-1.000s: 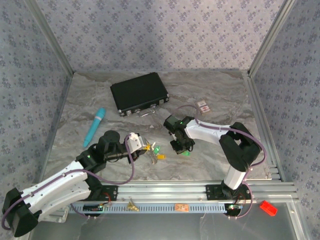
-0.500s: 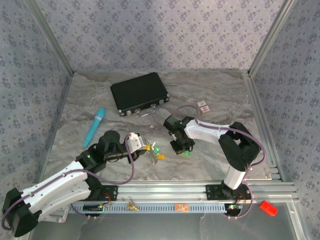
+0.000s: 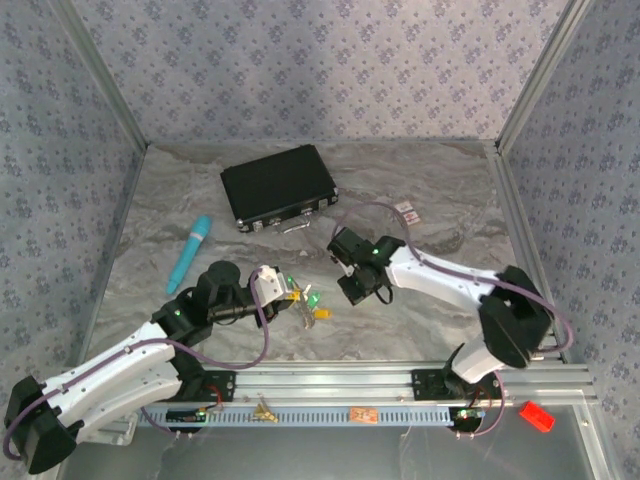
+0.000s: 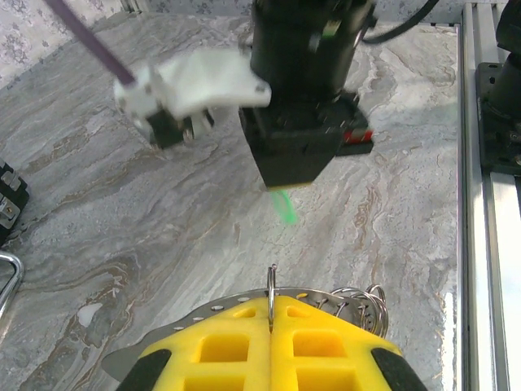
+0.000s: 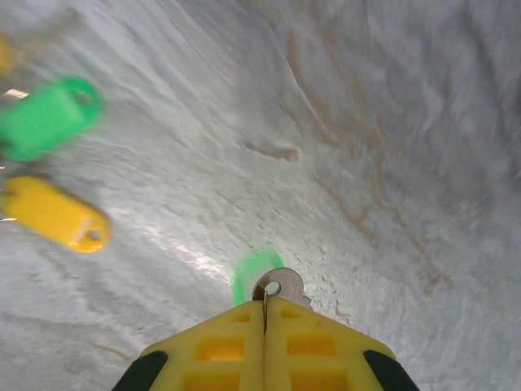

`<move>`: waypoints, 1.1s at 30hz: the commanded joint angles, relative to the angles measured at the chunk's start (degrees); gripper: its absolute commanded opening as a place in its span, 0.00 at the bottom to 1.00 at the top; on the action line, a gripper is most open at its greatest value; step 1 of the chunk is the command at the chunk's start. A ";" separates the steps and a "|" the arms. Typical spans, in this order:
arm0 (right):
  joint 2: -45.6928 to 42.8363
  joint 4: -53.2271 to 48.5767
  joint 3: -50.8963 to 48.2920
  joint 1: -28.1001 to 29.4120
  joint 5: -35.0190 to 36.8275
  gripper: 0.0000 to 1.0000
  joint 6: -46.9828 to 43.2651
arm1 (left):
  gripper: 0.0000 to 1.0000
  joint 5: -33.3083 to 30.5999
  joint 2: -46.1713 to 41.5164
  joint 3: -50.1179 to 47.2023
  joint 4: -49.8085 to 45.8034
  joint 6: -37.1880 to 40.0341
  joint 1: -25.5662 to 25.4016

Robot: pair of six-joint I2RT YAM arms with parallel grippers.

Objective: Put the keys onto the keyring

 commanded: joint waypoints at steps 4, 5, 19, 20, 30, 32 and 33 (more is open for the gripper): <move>-9.74 9.01 -3.79 4.96 -2.98 0.00 -15.52 | 0.00 -0.53 -0.36 1.60 -0.37 -1.86 -0.48; -11.26 10.59 -4.53 5.58 -3.95 0.00 -17.45 | 0.00 -0.59 -0.39 1.62 -0.37 -2.03 -0.46; -13.61 13.62 -2.72 13.15 -6.52 0.00 -38.25 | 0.00 -0.60 1.13 2.24 0.95 -2.74 -0.46; -13.31 13.56 -2.22 13.73 -5.41 0.00 -38.86 | 0.00 -0.60 1.20 2.24 0.96 -2.75 -0.49; -10.77 13.81 2.23 17.45 5.46 0.00 -44.49 | 0.00 -0.42 1.44 2.15 0.60 -2.50 -0.51; -11.06 14.28 2.78 18.15 6.69 0.00 -46.02 | 0.00 -0.51 1.53 2.11 0.47 -2.46 -0.52; -11.18 14.45 3.15 18.34 6.89 0.00 -46.61 | 0.00 -0.51 1.55 2.11 0.43 -2.48 -0.50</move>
